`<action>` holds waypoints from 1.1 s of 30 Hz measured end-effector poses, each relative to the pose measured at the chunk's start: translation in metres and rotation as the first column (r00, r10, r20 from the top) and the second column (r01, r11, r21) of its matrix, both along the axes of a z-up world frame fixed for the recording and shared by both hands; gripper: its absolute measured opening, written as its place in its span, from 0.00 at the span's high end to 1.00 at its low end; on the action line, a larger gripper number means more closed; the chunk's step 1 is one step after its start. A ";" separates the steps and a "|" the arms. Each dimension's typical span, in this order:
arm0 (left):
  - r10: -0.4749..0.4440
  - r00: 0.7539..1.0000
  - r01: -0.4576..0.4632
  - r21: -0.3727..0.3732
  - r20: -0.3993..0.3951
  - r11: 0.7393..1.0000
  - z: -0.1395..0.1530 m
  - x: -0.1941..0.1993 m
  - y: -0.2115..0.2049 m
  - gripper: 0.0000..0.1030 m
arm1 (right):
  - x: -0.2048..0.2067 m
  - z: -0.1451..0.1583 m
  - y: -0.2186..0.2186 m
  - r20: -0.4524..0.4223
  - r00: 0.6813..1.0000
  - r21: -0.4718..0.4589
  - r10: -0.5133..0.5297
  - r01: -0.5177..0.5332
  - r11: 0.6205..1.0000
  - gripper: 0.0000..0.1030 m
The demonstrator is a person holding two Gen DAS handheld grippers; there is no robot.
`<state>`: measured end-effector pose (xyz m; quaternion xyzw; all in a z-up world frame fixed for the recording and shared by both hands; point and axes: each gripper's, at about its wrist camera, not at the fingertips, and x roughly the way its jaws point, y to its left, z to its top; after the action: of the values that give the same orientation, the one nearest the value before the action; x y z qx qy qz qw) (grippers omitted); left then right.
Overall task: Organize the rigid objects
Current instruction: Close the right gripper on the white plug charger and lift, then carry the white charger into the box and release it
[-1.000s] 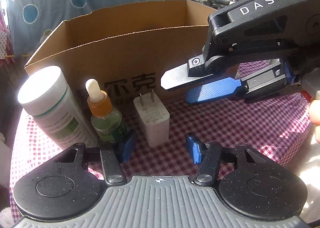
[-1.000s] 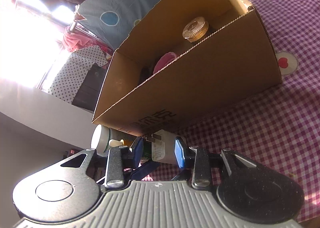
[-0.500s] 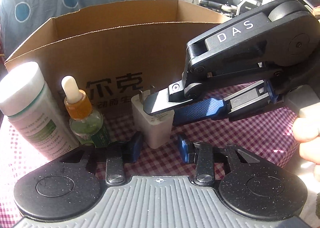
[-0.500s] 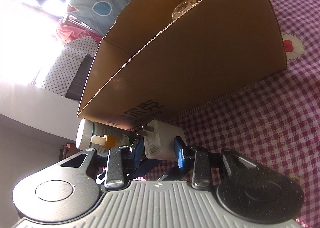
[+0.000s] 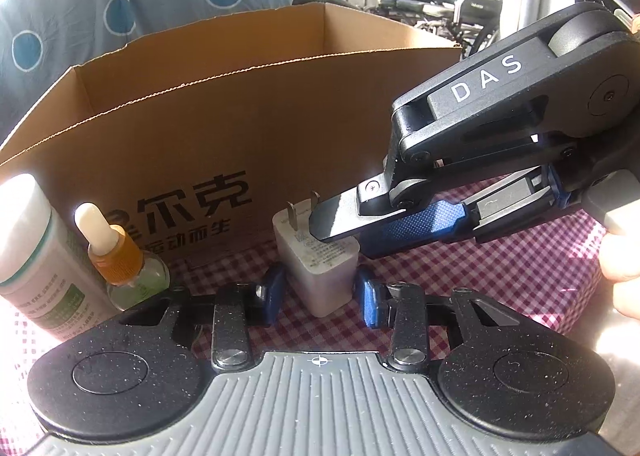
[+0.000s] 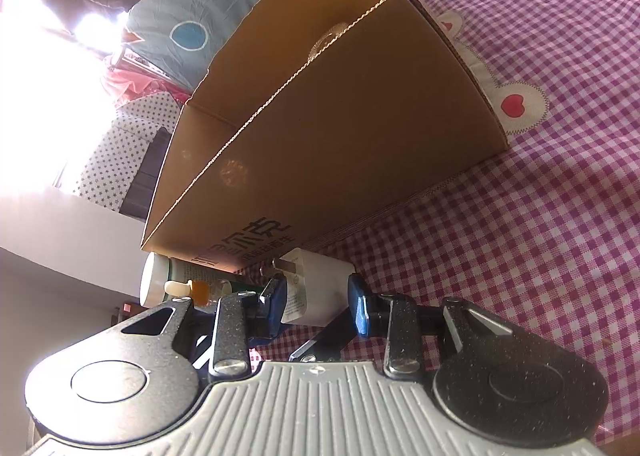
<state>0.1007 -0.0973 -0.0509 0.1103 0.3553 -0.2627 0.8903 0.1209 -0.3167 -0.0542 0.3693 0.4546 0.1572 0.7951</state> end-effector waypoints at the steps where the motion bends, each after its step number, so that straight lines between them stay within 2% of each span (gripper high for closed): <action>1: 0.002 1.000 -0.002 0.000 -0.003 1.000 0.000 0.001 -0.001 0.64 | 0.003 0.000 0.001 -0.002 1.000 -0.003 0.005 -0.005 1.000 0.65; 12: 0.020 1.000 -0.020 0.003 -0.010 1.000 0.001 0.001 -0.003 0.69 | 0.011 -0.003 0.001 0.002 1.000 0.009 0.016 -0.016 1.000 0.65; 15: 0.012 1.000 -0.012 0.004 -0.015 1.000 0.003 0.005 -0.003 0.73 | 0.009 -0.003 0.003 0.002 1.000 0.007 0.014 -0.014 1.000 0.65; 23: -0.012 1.000 0.012 -0.004 -0.014 1.000 0.007 -0.012 -0.006 0.74 | -0.008 0.000 -0.004 0.011 1.000 0.018 -0.008 0.008 1.000 0.65; 27: -0.020 1.000 0.020 -0.008 0.012 1.000 0.016 -0.023 -0.005 0.74 | -0.020 0.010 -0.006 0.035 0.999 0.013 -0.015 0.015 1.000 0.65; 33: -0.021 0.997 0.023 -0.023 0.069 0.999 0.041 -0.038 0.000 0.74 | -0.037 0.044 -0.003 0.106 0.994 -0.011 -0.017 0.018 1.000 0.65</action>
<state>0.0624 -0.0978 -0.0098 0.1124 0.3202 -0.2728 0.9002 0.0834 -0.3199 -0.0102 0.3596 0.4095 0.1668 0.8217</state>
